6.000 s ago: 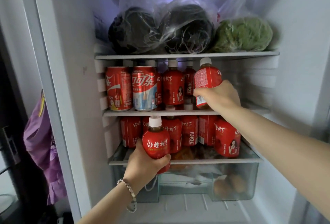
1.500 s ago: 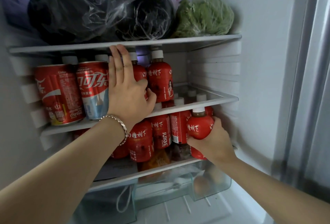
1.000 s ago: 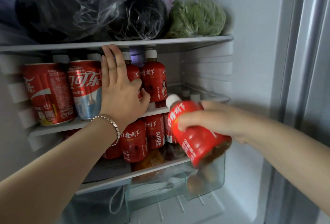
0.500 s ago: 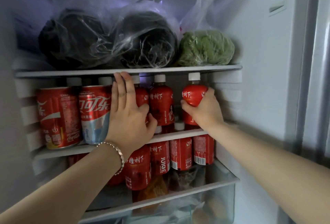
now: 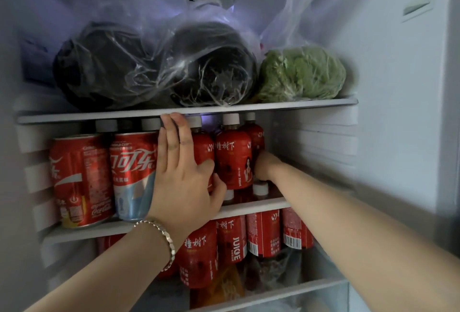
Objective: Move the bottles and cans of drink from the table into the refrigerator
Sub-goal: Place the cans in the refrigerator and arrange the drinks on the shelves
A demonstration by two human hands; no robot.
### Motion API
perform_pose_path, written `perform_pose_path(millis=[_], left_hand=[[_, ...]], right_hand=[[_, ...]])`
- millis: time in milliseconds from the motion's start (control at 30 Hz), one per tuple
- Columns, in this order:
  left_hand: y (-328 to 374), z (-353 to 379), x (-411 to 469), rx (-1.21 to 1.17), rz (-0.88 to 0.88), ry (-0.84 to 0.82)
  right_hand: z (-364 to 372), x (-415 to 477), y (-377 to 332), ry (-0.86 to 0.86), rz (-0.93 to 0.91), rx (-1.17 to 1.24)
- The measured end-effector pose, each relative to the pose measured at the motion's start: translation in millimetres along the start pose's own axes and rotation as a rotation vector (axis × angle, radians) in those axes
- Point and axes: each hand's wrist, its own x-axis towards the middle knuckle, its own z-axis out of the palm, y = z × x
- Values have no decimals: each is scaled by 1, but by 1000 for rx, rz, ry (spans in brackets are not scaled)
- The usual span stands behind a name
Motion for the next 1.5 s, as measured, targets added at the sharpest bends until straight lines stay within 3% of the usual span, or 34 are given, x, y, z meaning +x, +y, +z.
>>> perform_pose_path(millis=[200,400,467,567,633,700,767,833,900,1000,1067,1233,1333,1500], left_hand=[[1,-1,-1,29,3,-6],[1,-1,0,31,4,-16],[1,-1,0,29,5,-17],[1,-2,1,21,3,-19],[2,-3,0,31,0,-36],[3,-4,0,47,-11,-58],[4,-7,-1,43,-24,-78],[2,-5,1,45,-34,-77],[3,-6,0,34,-33,-75],[4,-6,1,36,-41,-74],[4,-6,0,35,-37,-75],[3,-5,0,28,-29,-74],[3,-6,0,19,-28,-83],[3,-7,0,12,-26,-85]], right_hand=[[3,3,5,-67,-117,-152],[1,-6,5,-58,-134,-105],[-3,-12,3,16,-108,-24],[-13,-40,6,310,-58,325],[-9,-79,7,524,-157,513],[8,-123,11,804,-450,602],[35,-150,22,919,-806,404],[71,-151,43,822,-952,115],[92,-145,60,648,-753,24],[99,-131,67,384,-177,275],[103,-123,60,275,-19,448],[122,-106,33,346,123,661],[121,-101,36,332,118,787],[112,-122,46,334,36,674]])
